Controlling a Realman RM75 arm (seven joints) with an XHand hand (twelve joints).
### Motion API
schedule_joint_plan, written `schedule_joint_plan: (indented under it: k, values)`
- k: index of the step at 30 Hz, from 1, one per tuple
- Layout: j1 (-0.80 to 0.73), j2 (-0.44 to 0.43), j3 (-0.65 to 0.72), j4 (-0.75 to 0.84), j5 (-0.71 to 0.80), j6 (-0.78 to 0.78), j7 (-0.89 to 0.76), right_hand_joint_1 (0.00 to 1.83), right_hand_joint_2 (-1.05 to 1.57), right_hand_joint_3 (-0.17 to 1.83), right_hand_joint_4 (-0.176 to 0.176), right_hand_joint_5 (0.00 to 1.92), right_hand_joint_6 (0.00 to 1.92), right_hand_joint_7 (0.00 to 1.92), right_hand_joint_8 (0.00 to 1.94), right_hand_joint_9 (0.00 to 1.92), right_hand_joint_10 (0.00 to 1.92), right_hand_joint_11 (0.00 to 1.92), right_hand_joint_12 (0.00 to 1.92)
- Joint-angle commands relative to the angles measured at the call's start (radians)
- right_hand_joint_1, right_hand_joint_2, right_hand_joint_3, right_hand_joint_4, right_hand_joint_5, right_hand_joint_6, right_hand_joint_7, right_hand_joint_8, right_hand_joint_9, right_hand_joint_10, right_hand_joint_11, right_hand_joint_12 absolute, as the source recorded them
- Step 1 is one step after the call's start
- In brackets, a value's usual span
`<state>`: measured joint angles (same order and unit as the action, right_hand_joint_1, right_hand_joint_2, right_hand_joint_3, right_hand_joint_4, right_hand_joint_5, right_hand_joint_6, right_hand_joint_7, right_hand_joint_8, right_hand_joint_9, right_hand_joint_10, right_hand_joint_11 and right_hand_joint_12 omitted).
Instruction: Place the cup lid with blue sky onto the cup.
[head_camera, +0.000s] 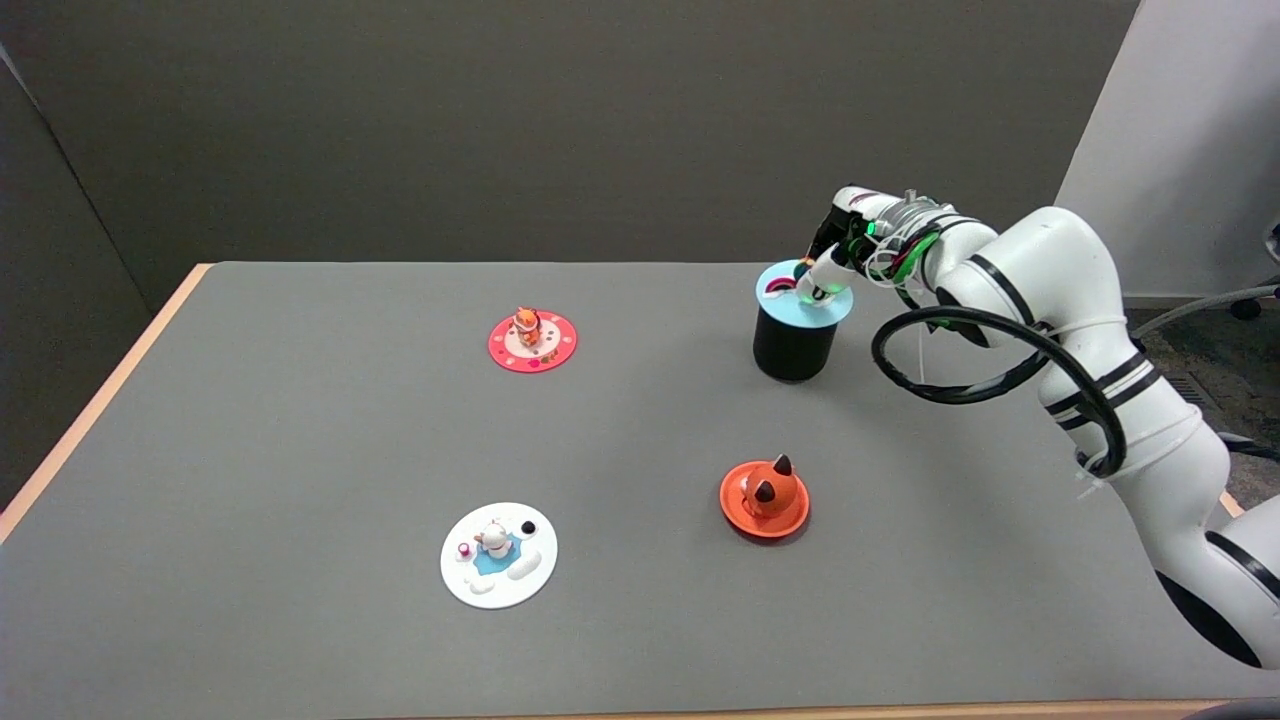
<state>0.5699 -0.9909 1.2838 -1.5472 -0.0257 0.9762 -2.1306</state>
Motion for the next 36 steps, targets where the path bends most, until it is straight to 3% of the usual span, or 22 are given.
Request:
schedule_joint_plan:
  k: [1, 3, 5, 6, 15, 29, 33, 36]
  values:
    - [-0.011, 0.002, 0.012, 0.000, 0.000, -0.013, 0.002, 1.24, 1.11, 0.08, -0.126, 0.86, 0.99, 0.98, 1.18, 0.65, 1.20, 0.38, 1.21]
    - [-0.017, 0.002, 0.017, 0.000, 0.000, -0.022, 0.001, 1.24, 1.09, 0.12, -0.138, 0.85, 0.99, 0.99, 1.17, 0.64, 1.21, 0.37, 1.23]
    - [-0.022, 0.001, 0.024, 0.001, 0.000, -0.030, 0.000, 1.05, 0.80, 0.75, -0.144, 0.89, 0.37, 0.97, 0.56, 0.63, 1.13, 0.37, 1.19]
    - [-0.024, 0.001, 0.026, 0.001, 0.000, -0.035, 0.000, 1.03, 0.76, 0.82, -0.142, 0.89, 0.35, 0.97, 0.52, 0.64, 1.09, 0.36, 1.20]
    - [-0.030, 0.004, 0.027, 0.001, -0.001, -0.038, 0.000, 0.98, 0.74, 0.85, -0.174, 0.86, 0.31, 0.97, 0.34, 0.68, 0.86, 0.33, 1.11]
    - [-0.045, 0.009, 0.034, -0.011, -0.006, -0.050, 0.002, 0.95, 0.70, 0.88, -0.175, 0.82, 0.30, 0.95, 0.25, 0.70, 0.67, 0.32, 0.99]
    - [-0.054, 0.011, 0.038, -0.026, -0.008, -0.053, 0.002, 0.99, 0.69, 0.84, -0.163, 0.81, 0.28, 0.86, 0.22, 0.74, 0.46, 0.30, 1.02]
    - [-0.062, 0.011, 0.044, -0.034, -0.010, -0.054, 0.000, 0.94, 0.61, 0.97, -0.160, 0.80, 0.32, 0.71, 0.19, 0.73, 0.25, 0.29, 1.01]
